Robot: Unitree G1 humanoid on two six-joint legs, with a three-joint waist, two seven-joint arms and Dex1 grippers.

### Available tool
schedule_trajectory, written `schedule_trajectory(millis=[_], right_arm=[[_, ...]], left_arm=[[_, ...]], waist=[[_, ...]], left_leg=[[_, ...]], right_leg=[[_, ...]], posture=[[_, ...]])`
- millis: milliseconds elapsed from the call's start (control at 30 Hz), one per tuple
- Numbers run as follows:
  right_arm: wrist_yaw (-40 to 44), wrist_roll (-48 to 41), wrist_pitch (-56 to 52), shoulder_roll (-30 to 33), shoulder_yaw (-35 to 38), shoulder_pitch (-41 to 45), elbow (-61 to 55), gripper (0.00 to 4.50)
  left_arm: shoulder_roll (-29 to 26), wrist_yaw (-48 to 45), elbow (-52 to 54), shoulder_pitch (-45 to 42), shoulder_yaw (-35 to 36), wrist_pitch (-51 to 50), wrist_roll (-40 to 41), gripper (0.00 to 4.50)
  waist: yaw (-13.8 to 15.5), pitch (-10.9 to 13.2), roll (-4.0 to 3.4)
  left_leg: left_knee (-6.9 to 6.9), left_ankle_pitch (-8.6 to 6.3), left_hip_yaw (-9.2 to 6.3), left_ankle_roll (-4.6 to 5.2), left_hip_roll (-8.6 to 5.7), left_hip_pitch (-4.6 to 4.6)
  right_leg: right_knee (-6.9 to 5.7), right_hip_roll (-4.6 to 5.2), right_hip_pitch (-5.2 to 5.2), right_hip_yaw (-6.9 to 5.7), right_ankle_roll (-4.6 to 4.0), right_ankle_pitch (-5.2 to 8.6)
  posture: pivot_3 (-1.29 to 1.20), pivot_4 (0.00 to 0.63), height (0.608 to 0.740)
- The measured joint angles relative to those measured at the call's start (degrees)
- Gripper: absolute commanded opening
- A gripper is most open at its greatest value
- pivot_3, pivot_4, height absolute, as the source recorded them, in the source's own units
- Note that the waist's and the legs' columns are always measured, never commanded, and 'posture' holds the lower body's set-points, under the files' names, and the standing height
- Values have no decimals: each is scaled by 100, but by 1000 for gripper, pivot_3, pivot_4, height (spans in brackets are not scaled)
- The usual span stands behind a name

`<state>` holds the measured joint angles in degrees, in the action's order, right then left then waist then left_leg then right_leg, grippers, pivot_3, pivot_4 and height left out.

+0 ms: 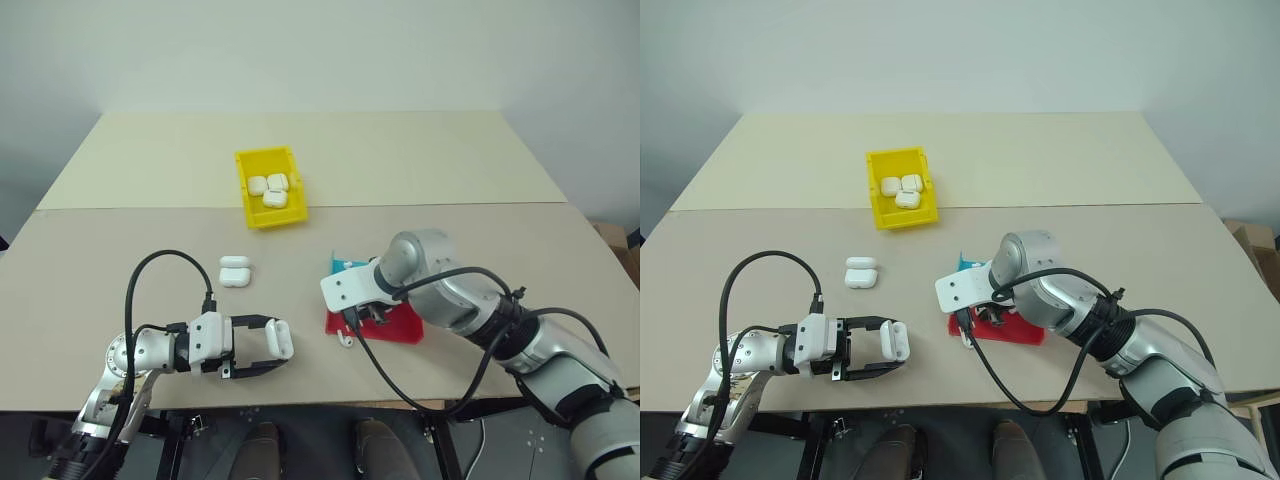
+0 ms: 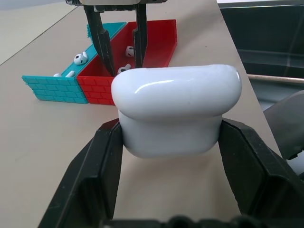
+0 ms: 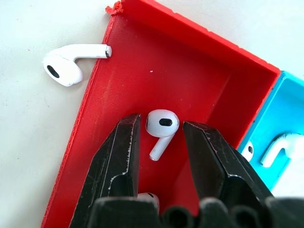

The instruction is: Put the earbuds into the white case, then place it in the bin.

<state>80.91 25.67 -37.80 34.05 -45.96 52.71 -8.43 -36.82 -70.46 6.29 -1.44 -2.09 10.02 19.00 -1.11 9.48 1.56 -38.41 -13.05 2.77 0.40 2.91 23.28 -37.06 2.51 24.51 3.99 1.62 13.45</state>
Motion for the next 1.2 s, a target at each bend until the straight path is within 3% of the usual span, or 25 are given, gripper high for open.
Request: schedule_trajectory(millis=[233,367,700,800,1000,1200], right_arm=[[-5,8,93,18,14,-18,0,1859],[1,6,123,35,26,-38,-7,997],[9,8,138,35,39,-46,-24,997],[18,7,138,35,40,-46,-25,663],[34,3,137,67,97,-127,-125,659],[180,-347,-412,299,680,-305,-916,659]], left_arm=[[0,-1,-3,0,0,6,-68,2751],[0,-1,-3,0,0,6,-72,2751],[0,9,-3,1,0,6,-77,2751],[0,12,-3,1,0,6,-79,2751],[0,13,-4,1,0,6,-80,2751],[30,16,113,-130,3,-96,155,2751]], waist=[[4,0,0],[5,0,0],[6,0,0],[6,0,0],[8,0,0],[20,1,1]], left_leg=[[1,0,0,0,0,0],[1,0,0,0,0,0],[1,0,0,0,0,-1],[1,0,0,0,0,-1],[2,0,0,0,0,0],[4,0,-3,0,0,16]], right_leg=[[0,0,0,0,-1,0],[0,0,0,0,-1,1],[0,0,0,0,-1,1],[0,0,0,0,-1,1],[1,0,0,0,-1,1],[1,0,15,0,-1,1]], posture=[[0,150,740],[0,150,740],[0,150,740],[0,150,740],[0,150,740],[0,150,740]])
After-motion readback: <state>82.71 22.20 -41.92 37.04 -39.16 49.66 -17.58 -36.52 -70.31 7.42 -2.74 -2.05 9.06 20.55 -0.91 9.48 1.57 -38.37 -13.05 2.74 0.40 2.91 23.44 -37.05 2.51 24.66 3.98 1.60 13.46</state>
